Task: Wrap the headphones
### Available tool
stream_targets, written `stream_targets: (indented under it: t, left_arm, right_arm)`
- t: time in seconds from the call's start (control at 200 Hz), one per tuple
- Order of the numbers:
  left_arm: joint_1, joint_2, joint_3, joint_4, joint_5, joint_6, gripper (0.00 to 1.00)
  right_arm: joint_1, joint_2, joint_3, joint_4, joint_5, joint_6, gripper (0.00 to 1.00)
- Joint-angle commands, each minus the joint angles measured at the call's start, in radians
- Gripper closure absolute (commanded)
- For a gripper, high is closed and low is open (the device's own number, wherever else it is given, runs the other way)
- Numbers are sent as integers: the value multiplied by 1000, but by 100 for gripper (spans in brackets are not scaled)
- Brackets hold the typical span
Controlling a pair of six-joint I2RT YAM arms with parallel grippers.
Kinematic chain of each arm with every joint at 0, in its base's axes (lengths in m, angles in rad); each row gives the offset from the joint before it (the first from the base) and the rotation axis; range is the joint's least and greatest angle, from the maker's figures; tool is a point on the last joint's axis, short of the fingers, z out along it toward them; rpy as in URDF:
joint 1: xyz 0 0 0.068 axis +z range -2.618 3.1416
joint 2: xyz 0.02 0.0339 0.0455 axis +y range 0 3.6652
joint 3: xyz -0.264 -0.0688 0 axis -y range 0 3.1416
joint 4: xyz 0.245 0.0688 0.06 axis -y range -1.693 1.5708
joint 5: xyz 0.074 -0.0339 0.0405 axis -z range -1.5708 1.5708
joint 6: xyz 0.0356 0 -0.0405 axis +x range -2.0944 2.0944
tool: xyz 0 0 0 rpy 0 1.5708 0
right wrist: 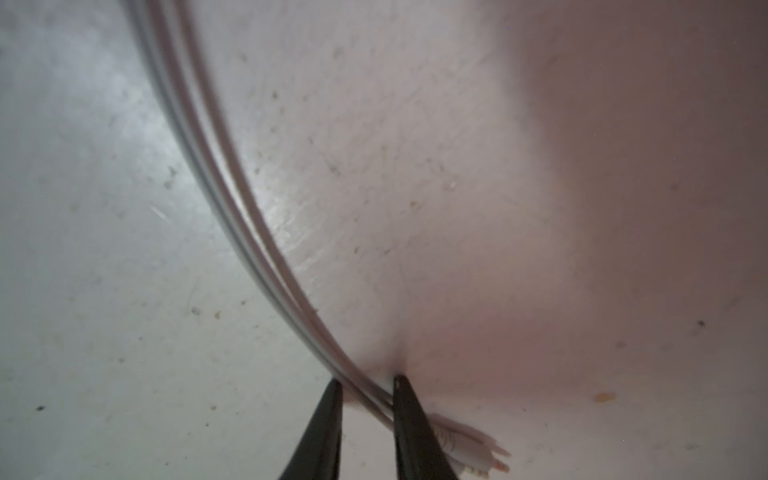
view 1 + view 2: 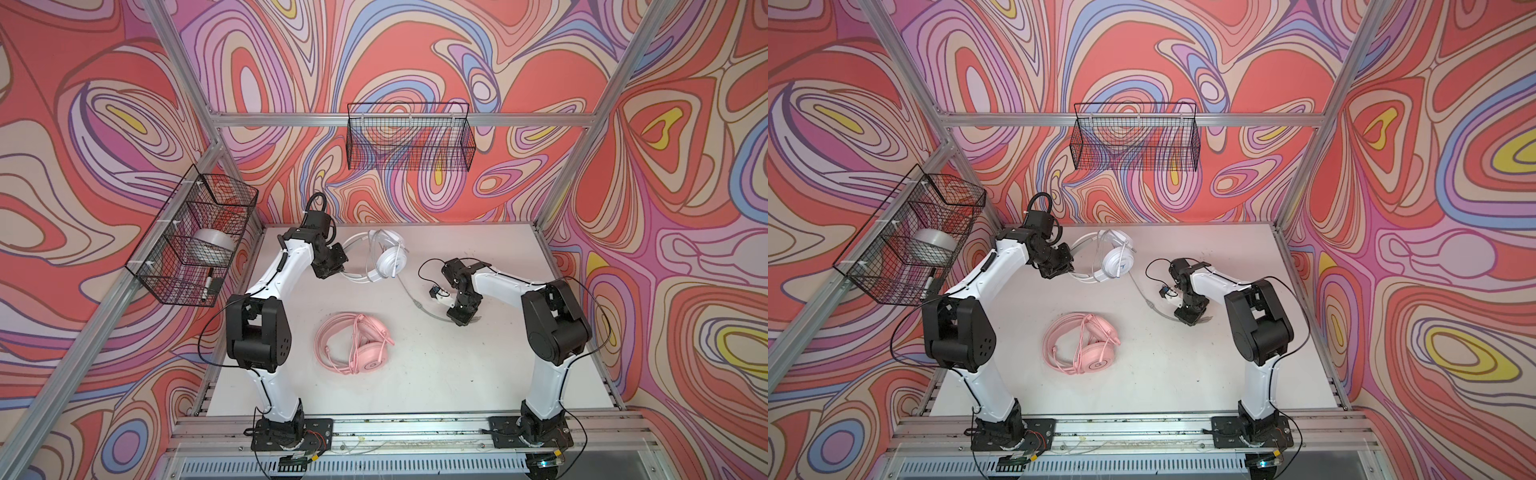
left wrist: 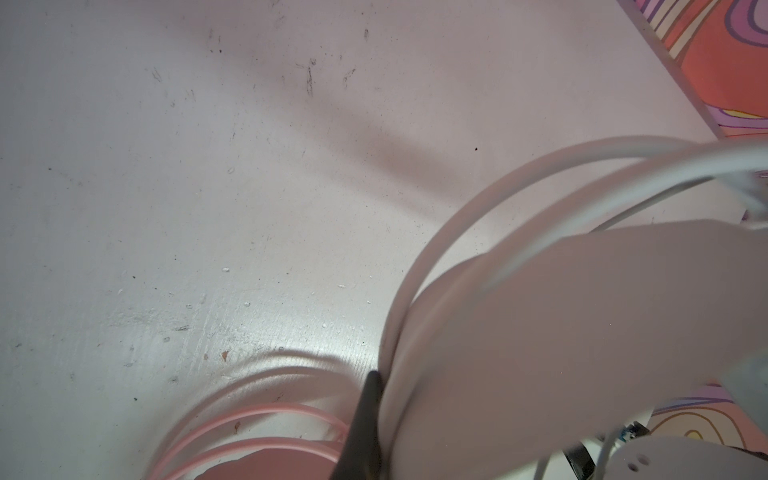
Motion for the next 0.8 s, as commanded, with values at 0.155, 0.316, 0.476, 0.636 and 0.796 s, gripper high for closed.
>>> stream_targets:
  t: [0.155, 0.316, 0.476, 0.636, 0.796]
  left_arm:
    - [6, 11, 35, 1, 22, -1, 100]
    - [6, 5, 36, 2, 11, -15, 100]
    - [3, 21, 49, 14, -2, -41, 100]
    - [-11, 41, 87, 14, -34, -61, 100]
    - [-33, 70, 130, 4, -74, -71, 100]
  right_arm:
    - [-11, 79, -121, 86, 40, -24, 98]
    - [-4, -2, -129, 134, -42, -32, 100]
    - [44, -102, -130, 144, -89, -93, 100]
    - [96, -175, -123, 111, -135, -130, 100]
    - [135, -217, -103, 76, -174, -136, 100]
